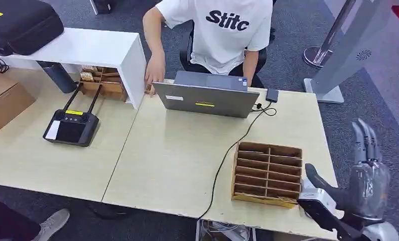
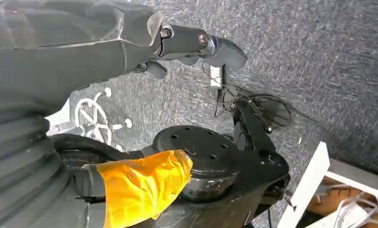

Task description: Pass the card to the sensor for recognition and then transmit it.

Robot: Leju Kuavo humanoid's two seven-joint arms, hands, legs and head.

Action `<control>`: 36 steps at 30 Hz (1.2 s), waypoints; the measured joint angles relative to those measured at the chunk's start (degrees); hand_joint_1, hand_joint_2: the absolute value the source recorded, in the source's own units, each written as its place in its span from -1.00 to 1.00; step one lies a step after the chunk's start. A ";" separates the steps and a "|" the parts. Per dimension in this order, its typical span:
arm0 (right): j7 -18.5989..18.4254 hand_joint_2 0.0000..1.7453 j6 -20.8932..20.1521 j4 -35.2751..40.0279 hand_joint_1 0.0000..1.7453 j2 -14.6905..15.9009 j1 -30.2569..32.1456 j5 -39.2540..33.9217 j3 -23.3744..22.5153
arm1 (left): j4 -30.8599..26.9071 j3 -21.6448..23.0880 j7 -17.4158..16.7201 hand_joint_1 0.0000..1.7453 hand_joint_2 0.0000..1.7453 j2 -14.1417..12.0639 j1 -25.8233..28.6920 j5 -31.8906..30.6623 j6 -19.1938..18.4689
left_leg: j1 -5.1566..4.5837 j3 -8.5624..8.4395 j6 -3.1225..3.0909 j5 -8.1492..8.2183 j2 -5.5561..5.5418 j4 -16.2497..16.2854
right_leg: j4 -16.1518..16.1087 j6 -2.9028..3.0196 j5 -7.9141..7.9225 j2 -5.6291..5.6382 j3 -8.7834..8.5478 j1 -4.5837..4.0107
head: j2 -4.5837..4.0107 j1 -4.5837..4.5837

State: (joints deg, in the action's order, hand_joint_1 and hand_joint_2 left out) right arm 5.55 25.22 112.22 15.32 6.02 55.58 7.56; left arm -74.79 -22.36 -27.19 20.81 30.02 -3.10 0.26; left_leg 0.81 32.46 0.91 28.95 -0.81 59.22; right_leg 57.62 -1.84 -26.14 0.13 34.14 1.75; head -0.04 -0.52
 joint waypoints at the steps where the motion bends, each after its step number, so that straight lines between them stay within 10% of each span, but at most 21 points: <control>1: -0.20 1.00 -0.13 -0.79 -1.00 0.24 -0.66 0.15 0.81 | 0.06 -0.28 0.11 -1.00 1.00 0.02 -0.24 -0.15 -0.33 | 0.00 0.00 0.02 -0.02 -0.01 0.00 | 0.00 0.00 0.00 -0.01 -0.01 0.00 | 0.00 0.02; 36: -7.46 1.00 -11.89 -25.89 -1.00 1.90 -19.91 -0.96 17.03 | 6.32 -9.77 3.37 -1.00 1.00 0.02 -6.60 -10.19 -8.81 | 0.00 0.00 0.02 -0.14 -0.02 0.00 | 0.04 0.04 0.10 -0.01 0.01 0.00 | 0.00 0.00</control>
State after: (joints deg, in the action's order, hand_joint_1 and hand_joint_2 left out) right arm -1.90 13.33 86.33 17.22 -13.89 54.62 24.59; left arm -68.48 -32.13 -23.82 20.83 23.42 -13.29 -8.55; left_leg 0.81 32.46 0.93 28.80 -0.83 59.23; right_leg 57.66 -1.81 -26.05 0.11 34.14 1.75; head -0.04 -0.52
